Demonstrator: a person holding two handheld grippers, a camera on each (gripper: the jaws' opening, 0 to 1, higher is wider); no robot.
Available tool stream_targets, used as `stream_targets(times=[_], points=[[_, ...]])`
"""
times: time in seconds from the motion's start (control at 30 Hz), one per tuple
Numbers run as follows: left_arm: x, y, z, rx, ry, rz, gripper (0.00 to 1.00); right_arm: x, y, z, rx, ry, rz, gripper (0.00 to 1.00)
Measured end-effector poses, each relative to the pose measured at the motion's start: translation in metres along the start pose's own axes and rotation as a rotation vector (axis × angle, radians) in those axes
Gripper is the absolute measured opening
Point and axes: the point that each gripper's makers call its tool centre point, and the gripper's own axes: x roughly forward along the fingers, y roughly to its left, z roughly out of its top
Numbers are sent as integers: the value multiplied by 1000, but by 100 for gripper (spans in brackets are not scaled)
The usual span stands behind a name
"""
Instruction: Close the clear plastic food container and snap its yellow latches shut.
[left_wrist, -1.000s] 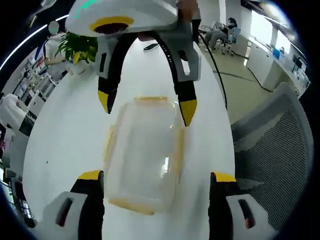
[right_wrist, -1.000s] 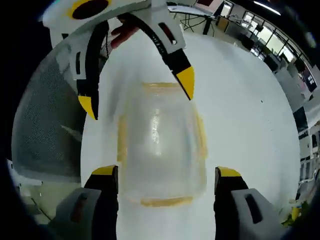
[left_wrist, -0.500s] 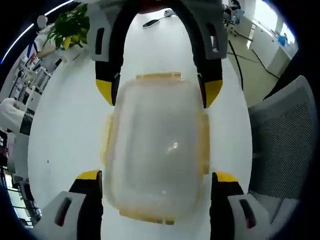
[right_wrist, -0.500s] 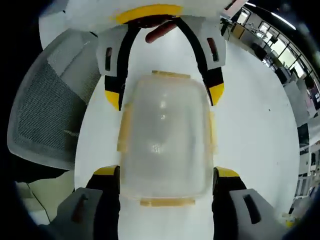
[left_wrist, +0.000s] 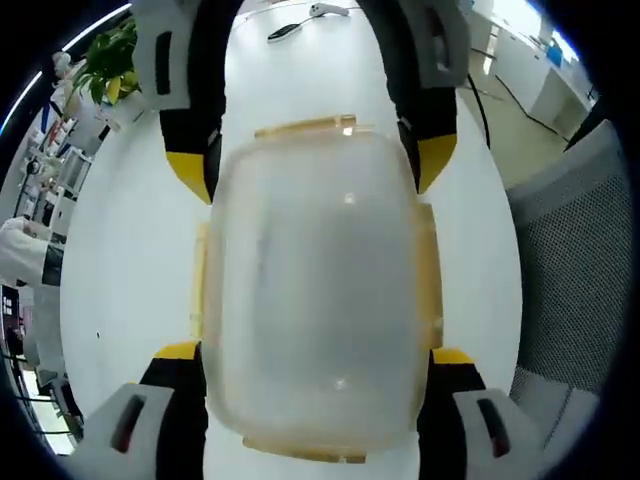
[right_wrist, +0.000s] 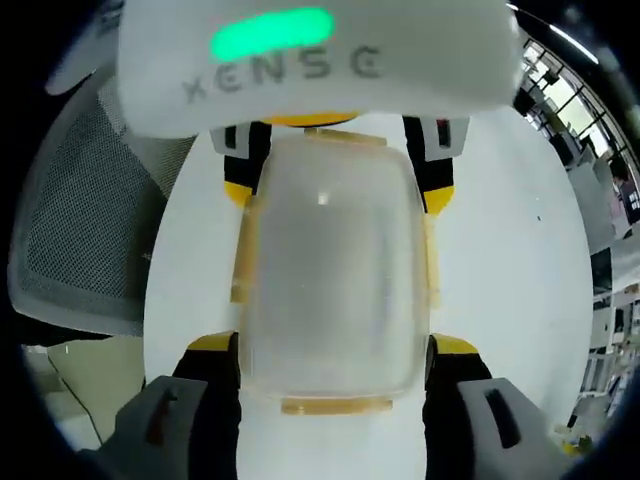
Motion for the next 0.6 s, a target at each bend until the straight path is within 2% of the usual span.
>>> stream_targets(times=[0.2, 0.6], points=[[-6, -4, -20, -4, -9, -2, 86, 7, 3, 19, -2, 15, -2, 73], [-16, 4, -65, -6, 15, 0, 86, 21, -7, 63, 3, -22, -1, 73]])
